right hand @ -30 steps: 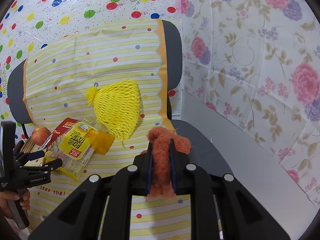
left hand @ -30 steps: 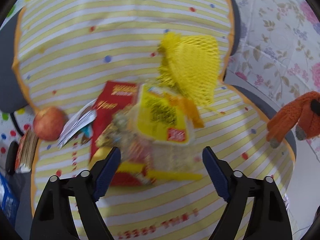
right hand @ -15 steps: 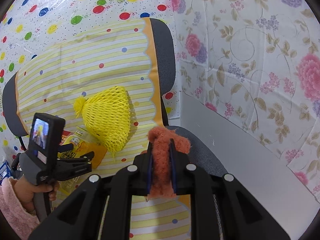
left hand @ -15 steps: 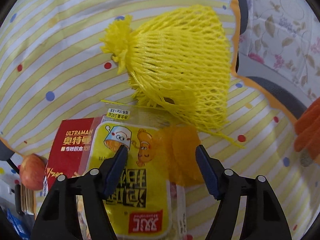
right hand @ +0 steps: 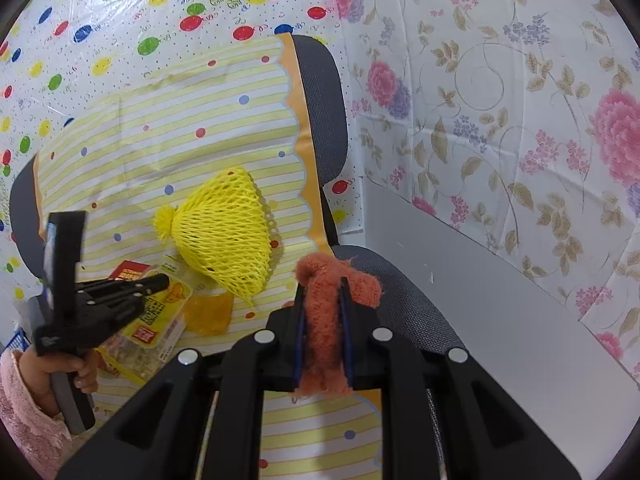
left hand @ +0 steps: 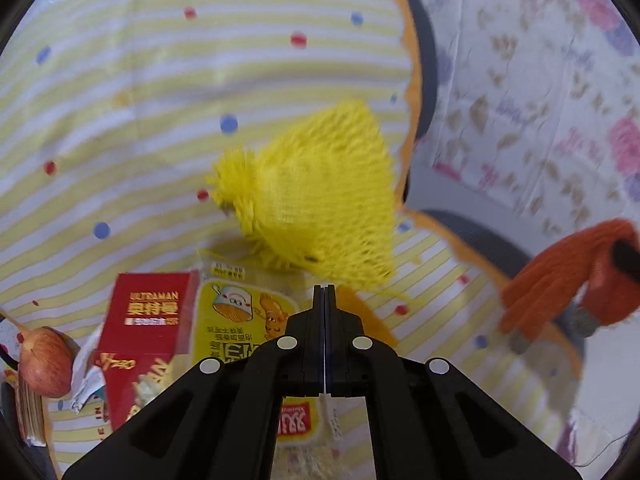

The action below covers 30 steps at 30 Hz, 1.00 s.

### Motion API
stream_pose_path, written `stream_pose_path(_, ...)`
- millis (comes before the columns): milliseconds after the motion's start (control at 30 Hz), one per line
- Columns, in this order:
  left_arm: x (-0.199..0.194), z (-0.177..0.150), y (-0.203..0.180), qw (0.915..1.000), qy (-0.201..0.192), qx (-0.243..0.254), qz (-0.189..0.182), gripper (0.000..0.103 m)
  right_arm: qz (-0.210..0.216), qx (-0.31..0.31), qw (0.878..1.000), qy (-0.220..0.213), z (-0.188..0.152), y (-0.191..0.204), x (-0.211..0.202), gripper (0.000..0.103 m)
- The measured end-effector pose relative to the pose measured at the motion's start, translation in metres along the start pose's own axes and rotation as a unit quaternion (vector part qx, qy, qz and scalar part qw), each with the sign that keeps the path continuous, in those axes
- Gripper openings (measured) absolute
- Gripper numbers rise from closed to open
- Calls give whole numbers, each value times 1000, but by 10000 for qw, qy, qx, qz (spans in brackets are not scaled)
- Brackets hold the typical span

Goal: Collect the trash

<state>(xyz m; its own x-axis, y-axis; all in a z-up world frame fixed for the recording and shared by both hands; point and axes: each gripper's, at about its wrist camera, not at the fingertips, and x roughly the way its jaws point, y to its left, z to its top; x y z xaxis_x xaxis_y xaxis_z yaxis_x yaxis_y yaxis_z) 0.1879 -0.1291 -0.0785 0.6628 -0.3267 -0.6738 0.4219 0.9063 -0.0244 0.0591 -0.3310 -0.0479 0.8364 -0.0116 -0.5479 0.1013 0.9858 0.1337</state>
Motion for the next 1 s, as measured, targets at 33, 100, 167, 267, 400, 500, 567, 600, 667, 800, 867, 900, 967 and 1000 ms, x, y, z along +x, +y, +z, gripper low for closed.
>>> stream_pose_path(33,-9,1,-1,10000,-42,-4,19,1,-9,-36,10000,-27,0,2,-4,14)
stream_pose_path(100,-14,1,-6,10000,-16,-19,-1,7,-49,-94,9999,-65,-2,6,-10,14)
stream_pose_path(167,-4,-3,-16,9998,173,49,-69,51,-86,-100,9999,-65,-4,6,-12,14)
stream_pose_path(267,16,-17,-34,9990,408,169,2,61,-131,-73,9999,-24,-8,1,-13,15)
stream_pose_path(400,53,-27,-45,9970,744,209,3,58,-218,-19,9998,-11,-7,-11,-11,15)
stream_pose_path(500,73,-30,-50,9954,915,265,109,54,-231,37,9997,18,-8,-19,-6,15)
stream_pose_path(567,83,-31,-52,9932,1129,253,89,51,-221,68,9997,68,-9,-25,-1,15)
stream_pose_path(600,88,-30,-49,9923,1228,149,75,50,-217,83,9997,84,-10,-26,1,15)
stream_pose_path(667,91,-28,-38,9920,1262,-90,14,43,-185,115,9997,108,-11,-29,3,15)
stream_pose_path(800,91,-26,-26,9918,1229,-347,69,25,-130,172,9997,133,-16,-31,7,15)
stream_pose_path(867,92,-25,-22,9915,1232,-381,167,7,-113,198,9996,164,-18,-31,8,15)
stream_pose_path(900,92,-25,-20,9915,1231,-402,110,6,-107,203,9996,174,-19,-30,8,15)
stream_pose_path(967,87,-24,-17,9922,1184,-378,32,2,-125,194,9996,183,-20,-28,7,15)
stream_pose_path(1000,81,-23,-17,9932,1118,-335,15,1,-137,181,9996,182,-20,-28,7,15)
